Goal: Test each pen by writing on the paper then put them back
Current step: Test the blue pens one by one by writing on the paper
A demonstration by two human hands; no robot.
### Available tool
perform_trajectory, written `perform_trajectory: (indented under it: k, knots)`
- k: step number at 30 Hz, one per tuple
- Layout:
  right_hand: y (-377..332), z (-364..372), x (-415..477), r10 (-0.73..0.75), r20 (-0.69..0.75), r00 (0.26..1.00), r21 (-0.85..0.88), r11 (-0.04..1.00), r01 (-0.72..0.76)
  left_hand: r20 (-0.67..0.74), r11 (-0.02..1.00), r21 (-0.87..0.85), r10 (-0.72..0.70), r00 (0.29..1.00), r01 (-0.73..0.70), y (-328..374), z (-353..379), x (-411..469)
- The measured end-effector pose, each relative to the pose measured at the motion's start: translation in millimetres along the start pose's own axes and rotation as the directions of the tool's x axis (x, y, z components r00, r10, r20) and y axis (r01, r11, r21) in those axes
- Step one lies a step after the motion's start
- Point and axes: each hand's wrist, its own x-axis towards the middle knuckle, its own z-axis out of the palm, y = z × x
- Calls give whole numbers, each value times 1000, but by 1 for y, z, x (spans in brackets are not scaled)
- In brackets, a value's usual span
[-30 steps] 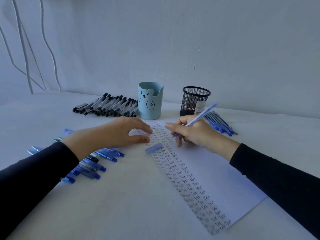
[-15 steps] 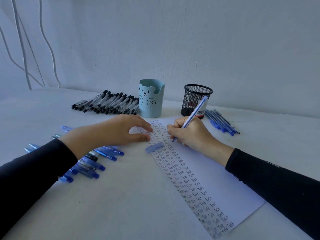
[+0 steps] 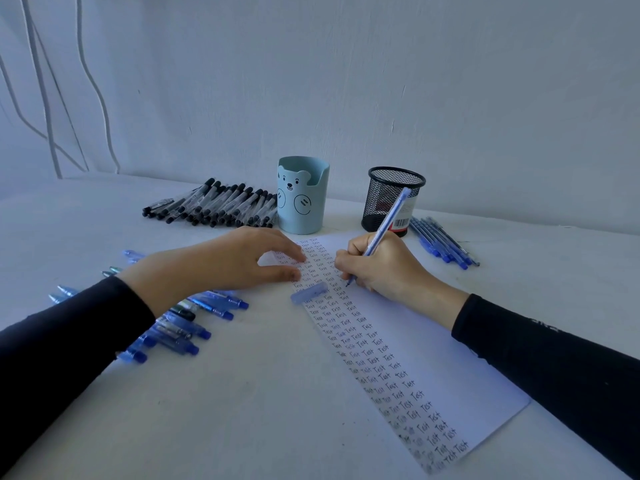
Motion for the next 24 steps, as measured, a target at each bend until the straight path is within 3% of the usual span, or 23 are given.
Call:
perform_trajectory:
  k: [24]
  knots:
    - [1,-2,0,-29,-54,998,-32,999,27,3,1000,-17,-2,1000,2,2,-1,0]
